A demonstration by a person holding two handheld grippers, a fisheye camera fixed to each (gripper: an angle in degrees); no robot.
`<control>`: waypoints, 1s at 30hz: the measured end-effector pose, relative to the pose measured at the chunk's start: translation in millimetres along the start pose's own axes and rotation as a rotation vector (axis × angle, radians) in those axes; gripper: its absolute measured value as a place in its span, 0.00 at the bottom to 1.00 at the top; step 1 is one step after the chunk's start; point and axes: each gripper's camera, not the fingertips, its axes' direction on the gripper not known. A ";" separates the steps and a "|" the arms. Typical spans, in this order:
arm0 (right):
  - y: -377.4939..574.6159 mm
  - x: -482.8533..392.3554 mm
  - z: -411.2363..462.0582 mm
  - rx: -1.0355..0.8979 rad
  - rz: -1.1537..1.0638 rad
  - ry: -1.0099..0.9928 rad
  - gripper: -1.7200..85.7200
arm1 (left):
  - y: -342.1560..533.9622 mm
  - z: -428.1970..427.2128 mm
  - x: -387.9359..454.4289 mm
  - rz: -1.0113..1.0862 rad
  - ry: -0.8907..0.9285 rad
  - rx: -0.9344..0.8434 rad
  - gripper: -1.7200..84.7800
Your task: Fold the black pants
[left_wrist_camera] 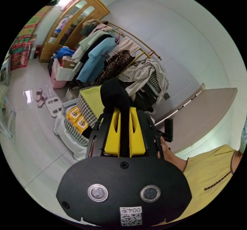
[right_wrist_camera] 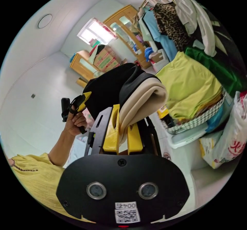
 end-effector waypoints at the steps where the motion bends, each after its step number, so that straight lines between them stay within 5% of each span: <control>1: -17.6 10.3 -17.7 0.022 0.003 0.029 0.07 | -26.3 31.2 -4.3 0.007 0.013 -0.015 0.07; 12: -125.3 97.1 -132.8 0.130 0.086 0.169 0.07 | -188.8 259.8 -60.0 -0.006 0.093 -0.181 0.08; 17: -112.6 189.6 -106.2 0.015 0.383 0.078 0.07 | -183.5 357.4 -153.1 -0.228 -0.007 -0.395 0.08; 27: -87.3 232.2 -93.3 -0.023 0.568 -0.044 0.11 | -173.6 393.3 -181.8 -0.395 0.025 -0.410 0.11; 30: -77.4 211.3 -114.5 0.029 0.528 0.091 0.12 | -165.4 361.1 -169.8 -0.445 0.005 -0.310 0.12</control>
